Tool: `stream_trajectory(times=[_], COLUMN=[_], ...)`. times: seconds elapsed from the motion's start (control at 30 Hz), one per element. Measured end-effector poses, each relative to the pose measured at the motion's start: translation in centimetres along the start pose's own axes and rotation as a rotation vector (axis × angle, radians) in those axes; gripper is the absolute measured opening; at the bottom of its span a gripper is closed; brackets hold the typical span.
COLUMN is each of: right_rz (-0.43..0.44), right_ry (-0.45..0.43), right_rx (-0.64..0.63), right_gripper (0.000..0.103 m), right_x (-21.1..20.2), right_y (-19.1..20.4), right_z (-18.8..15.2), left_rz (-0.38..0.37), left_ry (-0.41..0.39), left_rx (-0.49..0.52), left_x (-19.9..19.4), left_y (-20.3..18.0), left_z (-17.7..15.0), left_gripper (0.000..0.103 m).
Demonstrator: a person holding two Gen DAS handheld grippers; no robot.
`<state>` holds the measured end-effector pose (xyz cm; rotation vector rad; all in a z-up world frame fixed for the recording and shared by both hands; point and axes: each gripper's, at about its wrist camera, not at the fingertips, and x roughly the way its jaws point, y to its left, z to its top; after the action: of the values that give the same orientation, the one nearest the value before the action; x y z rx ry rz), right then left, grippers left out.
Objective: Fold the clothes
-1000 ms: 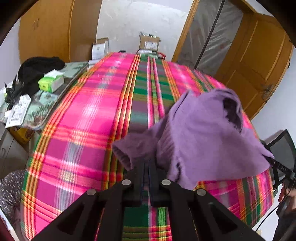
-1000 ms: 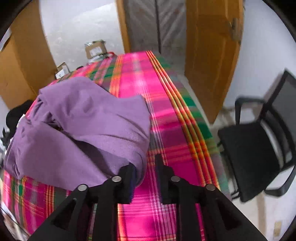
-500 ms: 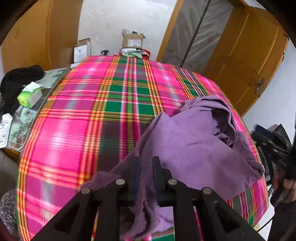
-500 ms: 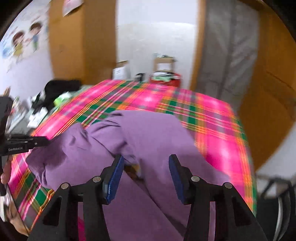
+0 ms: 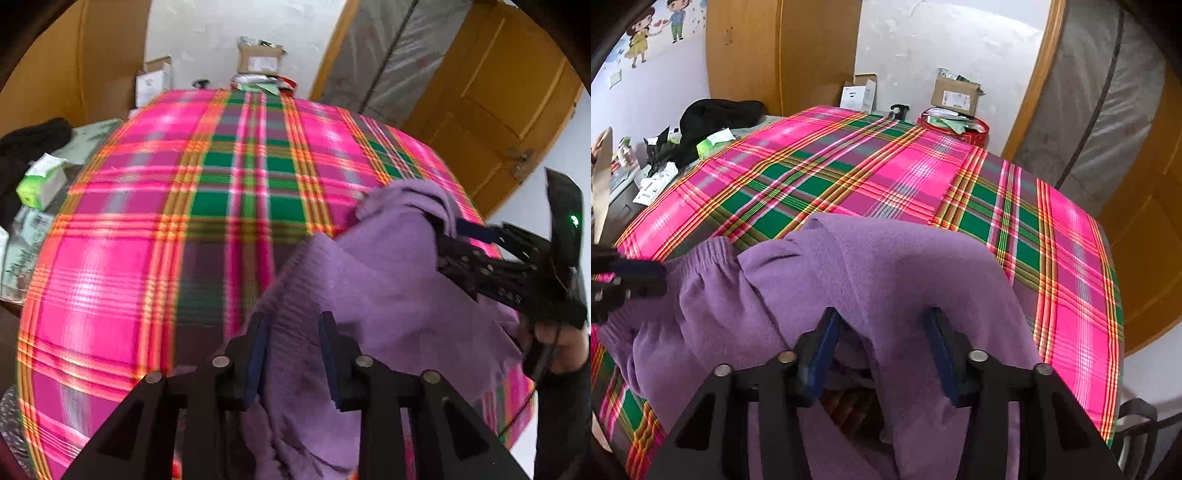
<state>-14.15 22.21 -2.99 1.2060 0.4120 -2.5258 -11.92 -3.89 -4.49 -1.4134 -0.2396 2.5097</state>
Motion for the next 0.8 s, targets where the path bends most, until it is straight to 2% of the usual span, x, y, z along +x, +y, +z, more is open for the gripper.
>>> stream_trajectory(times=[0.03, 0.1, 0.3, 0.4, 0.43, 0.47, 0.5, 0.7, 0.8], right_rz=[0.001, 0.003, 0.006, 0.006, 0.008, 0.009, 0.006, -0.011, -0.056], right_ry=[-0.001, -0.004, -0.001, -0.015, -0.021, -0.03, -0.039, -0.1, -0.208], right_rx=[0.004, 0.01, 0.003, 0.015, 0.022, 0.029, 0.036, 0.123, 0.288], right_gripper=[0.033, 0.032, 0.031, 0.016, 0.012, 0.009, 0.008, 0.006, 0.005], right_x=[0.0, -0.1, 0.0, 0.0, -0.1, -0.2, -0.3, -1.6, -5.5], right_y=[-0.2, -0.5, -0.5, -0.5, -0.6, -0.6, -0.7, -2.8, -7.4], right_z=[-0.1, -0.1, 0.0, 0.0, 0.0, 0.0, 0.1, 2.2, 3.9], left_rz=[0.01, 0.046, -0.015, -0.023, -0.022, -0.014, -0.019, -0.055, -0.094], left_ry=[-0.016, -0.037, 0.033, 0.045, 0.046, 0.03, 0.014, -0.084, -0.164], left_rx=[-0.012, -0.032, 0.001, -0.002, -0.008, -0.006, -0.004, 0.007, 0.012], left_x=[-0.1, -0.2, 1.0, 1.1, 1.0, 0.7, 0.3, -1.9, -4.3], left_y=[0.3, 1.0, -0.1, -0.5, -0.5, -0.5, -0.5, -0.4, 0.0], left_z=[0.2, 0.4, -1.0, -1.6, -1.7, -1.7, -1.7, -1.3, 0.5], left_gripper=[0.03, 0.03, 0.03, 0.03, 0.026, 0.016, 0.012, 0.009, 0.009])
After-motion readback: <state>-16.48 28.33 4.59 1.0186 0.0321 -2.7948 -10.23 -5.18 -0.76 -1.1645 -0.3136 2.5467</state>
